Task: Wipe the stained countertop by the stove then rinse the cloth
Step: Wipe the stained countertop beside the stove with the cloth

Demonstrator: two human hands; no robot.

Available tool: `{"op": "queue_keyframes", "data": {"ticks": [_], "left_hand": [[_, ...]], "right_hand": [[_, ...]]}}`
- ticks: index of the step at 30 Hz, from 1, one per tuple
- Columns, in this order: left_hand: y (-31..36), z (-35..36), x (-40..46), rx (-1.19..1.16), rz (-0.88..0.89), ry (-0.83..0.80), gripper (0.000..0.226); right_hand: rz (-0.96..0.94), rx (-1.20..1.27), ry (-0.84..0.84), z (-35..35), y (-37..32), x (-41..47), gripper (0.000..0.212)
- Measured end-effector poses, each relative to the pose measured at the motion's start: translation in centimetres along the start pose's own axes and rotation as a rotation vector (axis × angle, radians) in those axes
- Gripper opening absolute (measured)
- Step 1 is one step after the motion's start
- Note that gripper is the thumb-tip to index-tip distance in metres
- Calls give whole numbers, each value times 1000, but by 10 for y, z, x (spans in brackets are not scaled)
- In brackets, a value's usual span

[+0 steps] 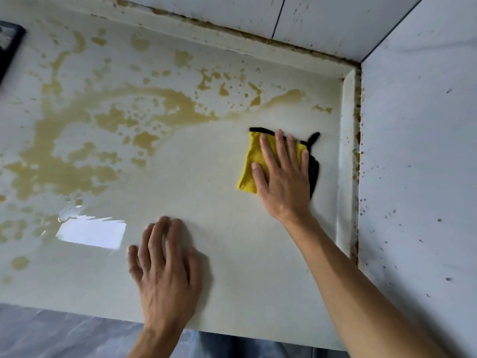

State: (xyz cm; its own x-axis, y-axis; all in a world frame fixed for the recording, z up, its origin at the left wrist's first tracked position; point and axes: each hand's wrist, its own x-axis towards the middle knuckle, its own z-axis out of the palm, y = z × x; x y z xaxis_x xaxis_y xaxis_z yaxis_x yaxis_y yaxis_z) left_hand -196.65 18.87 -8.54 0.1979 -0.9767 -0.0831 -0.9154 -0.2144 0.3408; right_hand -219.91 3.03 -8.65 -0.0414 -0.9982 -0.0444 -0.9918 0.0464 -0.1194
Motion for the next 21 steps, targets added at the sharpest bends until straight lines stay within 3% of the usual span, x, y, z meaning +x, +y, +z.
{"op": "queue_keyframes", "data": {"ticks": [5,9,16,18,21], "left_hand": [[45,-4,32,-34,191,30,63],[78,10,58,11,413,-30,58],[76,28,65,35,439,-29,59],[76,28,65,28,446,-23,59],[73,28,65,24,448,-5,58]], "right_hand": [[273,7,-7,-7,38,22,63],[362,71,40,-9,47,69,63],[376,68,1,-13,38,158,64],[286,51,11,-8,10,160,65],[-57,15,14,-2,-22,139,64]]}}
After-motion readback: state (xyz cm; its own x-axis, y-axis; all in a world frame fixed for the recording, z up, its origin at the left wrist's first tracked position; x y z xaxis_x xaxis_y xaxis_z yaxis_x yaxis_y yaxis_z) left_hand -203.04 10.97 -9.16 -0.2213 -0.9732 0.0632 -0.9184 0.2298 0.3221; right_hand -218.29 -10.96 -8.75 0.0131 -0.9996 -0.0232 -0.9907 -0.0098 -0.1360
